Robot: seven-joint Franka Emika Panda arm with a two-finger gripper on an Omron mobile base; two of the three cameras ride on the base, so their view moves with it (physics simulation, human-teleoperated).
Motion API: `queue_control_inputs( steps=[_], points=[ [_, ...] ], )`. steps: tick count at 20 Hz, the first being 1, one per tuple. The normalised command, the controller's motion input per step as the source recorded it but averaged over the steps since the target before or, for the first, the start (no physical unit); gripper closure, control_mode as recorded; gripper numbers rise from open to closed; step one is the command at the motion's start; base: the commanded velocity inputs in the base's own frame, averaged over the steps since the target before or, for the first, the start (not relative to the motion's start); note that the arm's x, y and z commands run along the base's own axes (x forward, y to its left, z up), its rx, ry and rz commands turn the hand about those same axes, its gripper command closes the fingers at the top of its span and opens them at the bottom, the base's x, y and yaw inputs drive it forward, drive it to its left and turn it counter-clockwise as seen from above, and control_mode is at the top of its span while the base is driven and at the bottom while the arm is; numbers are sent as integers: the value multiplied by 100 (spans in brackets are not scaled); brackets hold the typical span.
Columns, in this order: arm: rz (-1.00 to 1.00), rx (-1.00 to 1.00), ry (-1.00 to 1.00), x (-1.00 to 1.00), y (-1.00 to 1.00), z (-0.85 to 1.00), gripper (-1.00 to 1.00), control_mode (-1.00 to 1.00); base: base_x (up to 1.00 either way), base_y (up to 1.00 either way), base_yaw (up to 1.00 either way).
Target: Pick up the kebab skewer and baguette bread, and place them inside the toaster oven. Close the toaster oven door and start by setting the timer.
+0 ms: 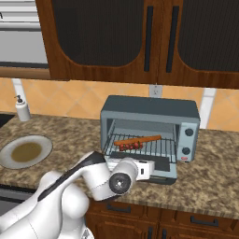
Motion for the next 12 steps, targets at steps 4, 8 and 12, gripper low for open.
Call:
queue_control_inputs(
  steps=[4, 8, 12],
  points=[
    [1, 7, 0, 6, -8, 0, -100, -100, 0, 0, 0],
    [0, 7, 0, 19, -17, 0, -100, -100, 0, 0, 0],
    [0, 1, 0, 27, -1, 0, -100, -100, 0, 0, 0]
  ],
)
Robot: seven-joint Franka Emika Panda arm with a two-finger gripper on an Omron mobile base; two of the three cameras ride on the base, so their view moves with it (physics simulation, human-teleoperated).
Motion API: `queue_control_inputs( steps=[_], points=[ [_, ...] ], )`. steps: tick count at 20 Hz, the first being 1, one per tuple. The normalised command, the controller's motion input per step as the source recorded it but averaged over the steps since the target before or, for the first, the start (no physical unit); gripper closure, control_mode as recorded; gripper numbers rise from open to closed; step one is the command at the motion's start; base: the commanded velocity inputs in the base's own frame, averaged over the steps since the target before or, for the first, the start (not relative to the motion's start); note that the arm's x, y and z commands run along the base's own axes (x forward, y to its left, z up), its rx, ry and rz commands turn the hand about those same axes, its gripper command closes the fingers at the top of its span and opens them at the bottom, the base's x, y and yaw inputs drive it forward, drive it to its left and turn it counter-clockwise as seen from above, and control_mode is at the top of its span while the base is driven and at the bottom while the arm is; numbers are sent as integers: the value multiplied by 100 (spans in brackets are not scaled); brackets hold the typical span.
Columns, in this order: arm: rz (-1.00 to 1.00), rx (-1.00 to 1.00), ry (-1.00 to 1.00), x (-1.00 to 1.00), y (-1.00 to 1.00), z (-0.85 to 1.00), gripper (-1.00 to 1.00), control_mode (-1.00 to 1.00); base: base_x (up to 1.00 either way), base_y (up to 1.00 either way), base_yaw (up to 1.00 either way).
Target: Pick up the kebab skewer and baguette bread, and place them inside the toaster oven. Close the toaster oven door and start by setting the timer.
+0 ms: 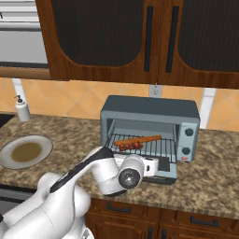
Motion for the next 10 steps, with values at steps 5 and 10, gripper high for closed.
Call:
queue_control_inputs(
  steps=[5, 10],
  points=[
    [0, 0, 0, 18, 0, 0, -100, -100, 0, 0, 0],
    [0, 0, 0, 2, 0, -4, -100, -100, 0, 0, 0]
  ],
)
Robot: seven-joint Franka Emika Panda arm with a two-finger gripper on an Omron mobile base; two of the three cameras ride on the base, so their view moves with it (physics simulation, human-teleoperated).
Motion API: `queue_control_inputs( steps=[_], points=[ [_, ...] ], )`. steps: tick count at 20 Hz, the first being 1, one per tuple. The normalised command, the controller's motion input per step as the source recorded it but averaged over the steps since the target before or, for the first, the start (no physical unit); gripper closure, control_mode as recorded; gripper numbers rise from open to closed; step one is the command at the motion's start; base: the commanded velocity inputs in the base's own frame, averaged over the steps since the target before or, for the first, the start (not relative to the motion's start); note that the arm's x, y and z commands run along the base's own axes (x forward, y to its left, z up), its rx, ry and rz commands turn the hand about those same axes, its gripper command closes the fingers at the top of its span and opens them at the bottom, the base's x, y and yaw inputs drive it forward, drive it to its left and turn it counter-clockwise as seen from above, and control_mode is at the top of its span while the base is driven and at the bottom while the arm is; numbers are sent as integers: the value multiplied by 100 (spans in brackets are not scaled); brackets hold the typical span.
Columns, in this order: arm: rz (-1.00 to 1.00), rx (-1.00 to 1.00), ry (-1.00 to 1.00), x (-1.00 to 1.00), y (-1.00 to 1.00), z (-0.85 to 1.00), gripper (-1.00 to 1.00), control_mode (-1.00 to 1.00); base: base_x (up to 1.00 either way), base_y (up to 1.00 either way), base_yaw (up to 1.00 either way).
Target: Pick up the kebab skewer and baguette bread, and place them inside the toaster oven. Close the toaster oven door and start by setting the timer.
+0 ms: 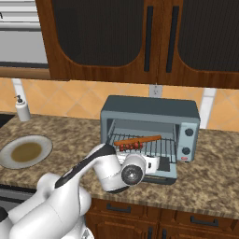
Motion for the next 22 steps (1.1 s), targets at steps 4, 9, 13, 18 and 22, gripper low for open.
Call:
queue_control_inputs(
  steps=[4, 9, 13, 18, 22],
  points=[
    [0, 0, 0, 0, 0, -15, -100, -100, 0, 0, 0],
    [0, 0, 0, 0, 0, -11, -100, -100, 0, 0, 0],
    [0, 0, 0, 0, 0, 0, -100, -100, 0, 0, 0],
    [0, 0, 0, 3, 0, 0, -100, -100, 0, 0, 0],
    [0, 0, 0, 12, 0, 0, -100, -100, 0, 0, 0]
  ],
)
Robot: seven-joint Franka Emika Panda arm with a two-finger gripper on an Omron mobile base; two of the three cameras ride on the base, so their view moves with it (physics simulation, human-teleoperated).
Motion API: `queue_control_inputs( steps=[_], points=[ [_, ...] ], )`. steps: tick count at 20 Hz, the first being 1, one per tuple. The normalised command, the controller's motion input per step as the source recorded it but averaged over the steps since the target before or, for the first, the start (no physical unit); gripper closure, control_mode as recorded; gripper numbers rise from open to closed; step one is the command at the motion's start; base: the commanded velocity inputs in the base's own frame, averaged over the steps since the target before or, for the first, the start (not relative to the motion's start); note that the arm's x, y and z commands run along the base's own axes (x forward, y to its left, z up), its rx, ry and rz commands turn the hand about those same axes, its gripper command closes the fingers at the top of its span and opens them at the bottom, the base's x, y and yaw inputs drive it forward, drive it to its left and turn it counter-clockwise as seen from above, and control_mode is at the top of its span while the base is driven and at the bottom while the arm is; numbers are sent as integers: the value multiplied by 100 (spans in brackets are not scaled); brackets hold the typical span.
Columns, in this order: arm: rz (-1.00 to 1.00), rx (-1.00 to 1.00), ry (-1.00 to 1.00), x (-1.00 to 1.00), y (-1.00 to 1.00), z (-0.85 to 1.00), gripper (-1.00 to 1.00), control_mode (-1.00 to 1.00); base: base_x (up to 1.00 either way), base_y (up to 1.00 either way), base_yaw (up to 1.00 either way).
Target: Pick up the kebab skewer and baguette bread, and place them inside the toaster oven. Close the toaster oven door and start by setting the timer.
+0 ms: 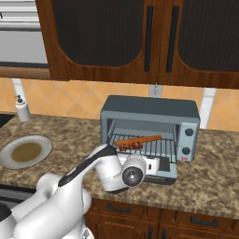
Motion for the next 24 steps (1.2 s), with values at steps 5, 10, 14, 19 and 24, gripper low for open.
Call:
queue_control_inputs(
  steps=[5, 10, 14, 19, 24],
  points=[
    [0, 0, 0, 6, 0, -1, -100, -100, 0, 0, 0],
    [0, 0, 0, 11, 0, -1, -100, -100, 0, 0, 0],
    [0, 0, 0, 24, 0, 0, -100, -100, 0, 0, 0],
    [0, 0, 0, 23, 0, 0, -100, -100, 0, 0, 0],
    [0, 0, 0, 19, 0, 0, -100, -100, 0, 0, 0]
  ],
)
